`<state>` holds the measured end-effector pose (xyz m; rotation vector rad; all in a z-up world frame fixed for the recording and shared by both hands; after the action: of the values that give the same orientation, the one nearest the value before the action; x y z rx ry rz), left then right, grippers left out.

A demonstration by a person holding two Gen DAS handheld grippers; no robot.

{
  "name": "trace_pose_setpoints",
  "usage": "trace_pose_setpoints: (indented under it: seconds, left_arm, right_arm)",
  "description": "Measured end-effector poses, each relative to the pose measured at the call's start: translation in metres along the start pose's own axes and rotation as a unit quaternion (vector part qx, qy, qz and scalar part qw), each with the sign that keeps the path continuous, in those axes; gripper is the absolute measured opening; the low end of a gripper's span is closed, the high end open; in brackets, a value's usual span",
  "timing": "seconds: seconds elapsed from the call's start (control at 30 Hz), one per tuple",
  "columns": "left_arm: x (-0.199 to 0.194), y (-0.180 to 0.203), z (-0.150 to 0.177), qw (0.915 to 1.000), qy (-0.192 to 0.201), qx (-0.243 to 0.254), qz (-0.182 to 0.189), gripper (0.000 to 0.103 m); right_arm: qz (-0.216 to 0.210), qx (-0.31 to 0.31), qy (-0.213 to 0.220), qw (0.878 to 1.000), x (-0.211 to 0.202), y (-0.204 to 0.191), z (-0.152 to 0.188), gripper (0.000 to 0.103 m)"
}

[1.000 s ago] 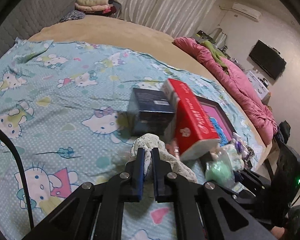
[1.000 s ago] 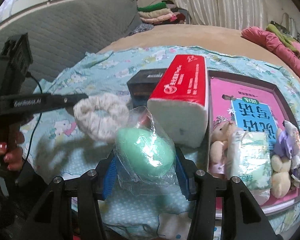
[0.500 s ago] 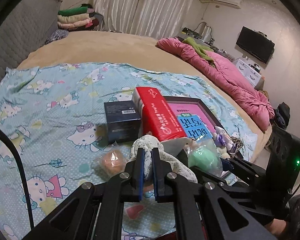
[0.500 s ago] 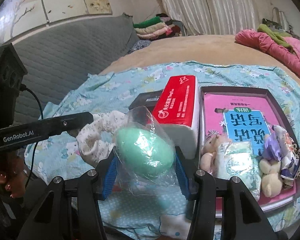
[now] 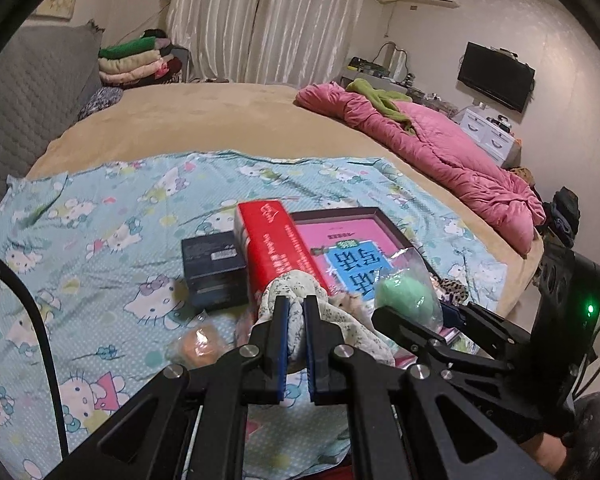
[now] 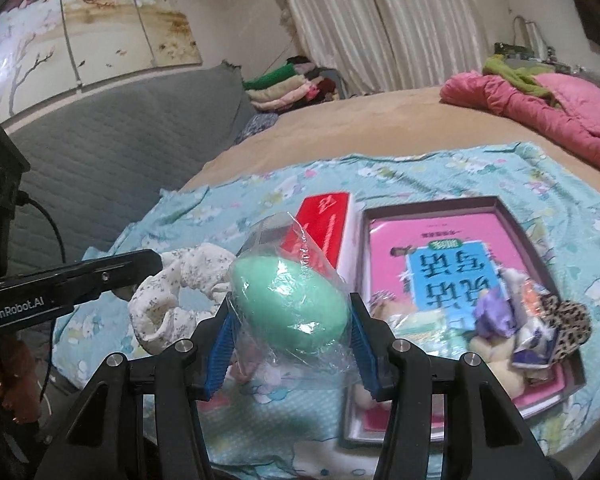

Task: Organize soft objects
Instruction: 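Lift the scrunchie with the left tool while the right tool lifts the green ball, then carry the scrunchie over the book with the left tool while the right tool carries the ball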

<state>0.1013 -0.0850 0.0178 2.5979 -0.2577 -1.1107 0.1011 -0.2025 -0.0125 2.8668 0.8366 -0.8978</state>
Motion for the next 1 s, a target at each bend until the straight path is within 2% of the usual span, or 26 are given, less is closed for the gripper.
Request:
trace_pose_setpoints:
  seconds: [0.37, 0.57, 1.0]
  left_arm:
    - [0.003, 0.050, -0.014, 0.9992, 0.007, 0.040, 0.000, 0.007]
    - [0.006, 0.069, -0.018, 0.9985, 0.007, 0.054, 0.008, 0.007]
    - [0.019, 0.114, -0.029, 0.9969, 0.006, 0.065, 0.045, 0.007]
  right_arm:
    - [0.058, 0.011, 0.062, 0.996, -0.041, 0.025, -0.027, 0.054]
    - [0.109, 0.008, 0.074, 0.991, -0.059, 0.051, -0.032, 0.054]
    - [0.165, 0.074, 0.079, 0.980, -0.078, 0.124, -0.017, 0.054]
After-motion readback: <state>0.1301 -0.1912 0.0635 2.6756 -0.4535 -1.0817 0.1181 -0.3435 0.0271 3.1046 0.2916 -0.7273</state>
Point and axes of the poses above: each gripper's, at about its wrist camera, not at the fingertips, and x roughly the way its jaws point, y to its right, z to its underside, the point moved 8 cm from there along x, roughly the way its jaws point, and after that the axes turned 12 degrees about -x, right-handed, at the moved point
